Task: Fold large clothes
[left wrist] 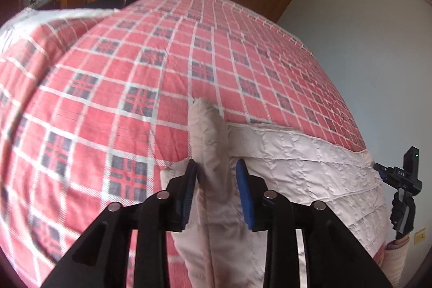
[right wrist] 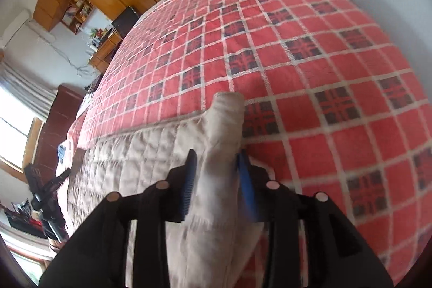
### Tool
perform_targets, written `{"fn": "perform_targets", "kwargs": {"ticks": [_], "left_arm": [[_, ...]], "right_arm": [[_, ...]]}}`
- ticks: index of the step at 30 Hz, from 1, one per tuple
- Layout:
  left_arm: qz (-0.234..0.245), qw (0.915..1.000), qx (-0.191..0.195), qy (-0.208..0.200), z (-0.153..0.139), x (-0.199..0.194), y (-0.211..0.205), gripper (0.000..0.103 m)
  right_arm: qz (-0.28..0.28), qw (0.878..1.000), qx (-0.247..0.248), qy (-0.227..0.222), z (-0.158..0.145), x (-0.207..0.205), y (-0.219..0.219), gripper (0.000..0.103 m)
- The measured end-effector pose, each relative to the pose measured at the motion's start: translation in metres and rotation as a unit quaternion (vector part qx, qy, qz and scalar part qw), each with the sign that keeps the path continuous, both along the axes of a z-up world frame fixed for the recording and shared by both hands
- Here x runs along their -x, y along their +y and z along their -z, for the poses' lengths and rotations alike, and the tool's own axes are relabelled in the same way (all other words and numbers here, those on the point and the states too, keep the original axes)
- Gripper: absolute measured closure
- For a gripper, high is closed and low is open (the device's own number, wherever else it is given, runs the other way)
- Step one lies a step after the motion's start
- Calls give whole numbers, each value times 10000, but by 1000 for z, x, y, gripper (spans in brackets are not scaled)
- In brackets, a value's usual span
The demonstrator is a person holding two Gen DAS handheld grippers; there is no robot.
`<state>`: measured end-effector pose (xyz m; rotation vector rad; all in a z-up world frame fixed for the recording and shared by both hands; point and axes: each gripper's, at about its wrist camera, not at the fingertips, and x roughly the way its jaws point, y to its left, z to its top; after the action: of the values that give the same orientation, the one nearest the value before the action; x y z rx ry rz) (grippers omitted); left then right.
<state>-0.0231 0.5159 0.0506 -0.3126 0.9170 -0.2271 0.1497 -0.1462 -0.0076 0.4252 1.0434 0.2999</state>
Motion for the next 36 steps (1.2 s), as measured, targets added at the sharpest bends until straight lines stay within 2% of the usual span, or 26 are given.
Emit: {"fn": "perform_targets", "kwargs": {"ticks": [5,9,11,13,16,22,29,35,36], "left_arm": [[93,9991,-314,-264,-28,44,-32,58],[368,9990,-209,-117,-25,64,-64,57],[498,9986,-184,-62,-21,70,-79,57],[616,9978,-212,-80,-17,77,-93,56],[770,9963,-383,-32,-9,82,-114,56],[807,9953,-534,52,10,84,-128,56],[731,9955,-610,-11,16,86,-129,56],[699,9951,-690,-53,17,88,-131,56],[692,9952,-686,-53,17,88,-131,56]], "right_arm": [[-209,9992,350,-12,-11,42,14,59],[-355,9986,381,62,-5,75,18,60],[-390,9981,478,85,-4,86,22,68],[-368,9978,539,95,-3,95,22,82],[-403,9982,449,49,-3,101,19,88],[-358,9971,623,239,14,99,22,88],[-362,9966,678,303,42,97,29,85],[-287,9975,585,277,43,100,26,84],[-280,9977,553,272,43,101,24,79]]}}
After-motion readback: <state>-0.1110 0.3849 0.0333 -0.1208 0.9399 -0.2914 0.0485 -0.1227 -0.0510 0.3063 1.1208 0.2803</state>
